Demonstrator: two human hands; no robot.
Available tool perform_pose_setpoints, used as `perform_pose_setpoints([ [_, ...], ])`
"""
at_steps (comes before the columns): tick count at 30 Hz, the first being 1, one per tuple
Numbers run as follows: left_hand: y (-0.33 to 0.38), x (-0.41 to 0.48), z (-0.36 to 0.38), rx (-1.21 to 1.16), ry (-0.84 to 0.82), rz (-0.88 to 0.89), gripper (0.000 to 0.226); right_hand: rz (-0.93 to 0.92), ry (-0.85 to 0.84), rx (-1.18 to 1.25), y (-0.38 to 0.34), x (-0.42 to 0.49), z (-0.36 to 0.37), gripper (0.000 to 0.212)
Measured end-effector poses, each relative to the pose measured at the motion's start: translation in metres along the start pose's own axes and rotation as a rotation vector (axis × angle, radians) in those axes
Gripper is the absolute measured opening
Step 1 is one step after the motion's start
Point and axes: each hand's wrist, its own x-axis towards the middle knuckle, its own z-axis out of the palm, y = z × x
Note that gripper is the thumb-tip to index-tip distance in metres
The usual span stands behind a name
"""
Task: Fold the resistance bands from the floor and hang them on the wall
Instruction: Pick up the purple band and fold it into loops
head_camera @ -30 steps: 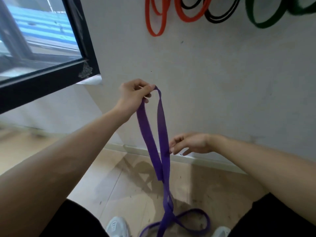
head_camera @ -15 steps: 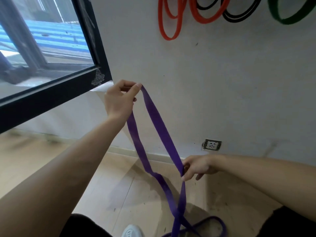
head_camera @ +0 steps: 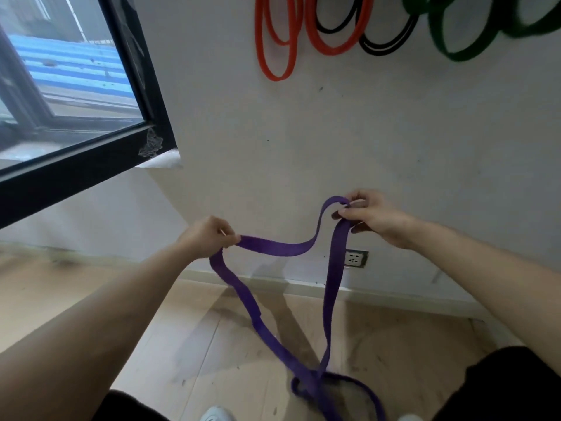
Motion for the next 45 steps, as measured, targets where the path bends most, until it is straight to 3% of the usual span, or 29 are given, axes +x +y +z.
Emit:
perform_pose_setpoints([
  [4,0.011,-0.001,0.021,0.009,-0.215,0.173,0.014,-0.117,0.065,0.069,-0.034,-0.012,-0.016,0.018],
  [10,0.065,-0.014,0.036,-0.347,-0.247,0.294,0.029,-0.156,0.021,-0.038,-0.06,-0.023,-0.011,0.02],
  [20,0.143,-0.04,0.049,-0.81,-0.297,0.354,0.058,-0.258,0.181,0.002,-0.075,-0.036,-0.011,0.01],
  [26,0.16,-0.037,0.066,-0.812,-0.252,0.366,0.054,-0.349,0.253,0.138,-0.08,-0.035,-0.017,0.022],
  [31,0.164,-0.038,0.069,-0.837,-0.34,0.391,0.061,-0.352,0.254,0.225,-0.078,-0.038,-0.026,0.024],
  [39,0.168,-0.038,0.056,-0.699,-0.187,0.396,0.041,-0.367,0.288,0.33,-0.075,-0.04,-0.037,0.011],
  [45,0.173,-0.043,0.053,-0.734,-0.254,0.423,0.026,-0.33,0.215,0.528,-0.07,-0.035,-0.032,0.015],
])
